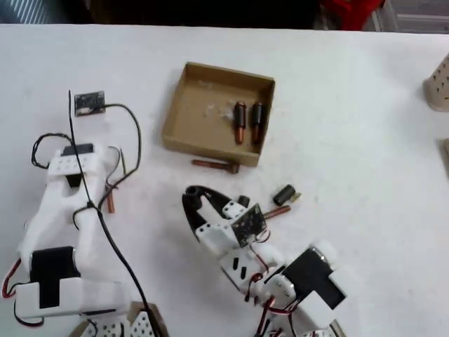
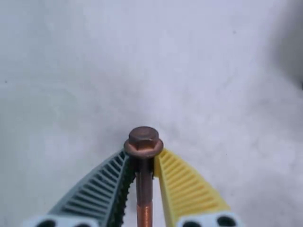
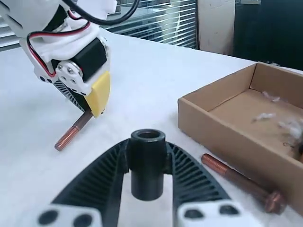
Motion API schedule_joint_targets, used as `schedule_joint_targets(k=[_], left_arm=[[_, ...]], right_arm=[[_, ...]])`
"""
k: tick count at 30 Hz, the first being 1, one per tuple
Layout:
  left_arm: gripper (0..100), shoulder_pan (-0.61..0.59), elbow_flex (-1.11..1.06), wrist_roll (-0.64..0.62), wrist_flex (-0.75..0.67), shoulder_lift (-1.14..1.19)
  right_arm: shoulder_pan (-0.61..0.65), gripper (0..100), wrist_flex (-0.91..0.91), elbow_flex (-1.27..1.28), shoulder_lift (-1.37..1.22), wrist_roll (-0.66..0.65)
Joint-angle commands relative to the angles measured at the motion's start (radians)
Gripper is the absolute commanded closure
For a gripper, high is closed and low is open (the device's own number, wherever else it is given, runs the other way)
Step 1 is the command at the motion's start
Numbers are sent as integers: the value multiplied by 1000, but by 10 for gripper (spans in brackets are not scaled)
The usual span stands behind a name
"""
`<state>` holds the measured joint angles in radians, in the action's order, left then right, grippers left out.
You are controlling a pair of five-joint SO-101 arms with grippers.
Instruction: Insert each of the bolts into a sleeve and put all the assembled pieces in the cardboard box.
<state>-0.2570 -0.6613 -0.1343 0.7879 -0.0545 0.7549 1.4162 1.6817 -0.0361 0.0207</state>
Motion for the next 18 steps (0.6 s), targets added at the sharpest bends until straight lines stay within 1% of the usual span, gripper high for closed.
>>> schedule_joint_targets(k=[1,4,6,13,18], left_arm=[[978,-4,8,-5,-34,-53],[978,-4,-8,-5,-81,-53],[978,-1,-34,-11,-149,-53],[978,61,-147,-11,-493,-62],[978,74,-245,-8,-686,-62]], right_arm=[[-18,982,27,8,4,3],[-18,982,25,8,4,3],[-18,982,25,8,4,3],[-18,982,24,6,2,3],[-19,982,22,6,2,3]])
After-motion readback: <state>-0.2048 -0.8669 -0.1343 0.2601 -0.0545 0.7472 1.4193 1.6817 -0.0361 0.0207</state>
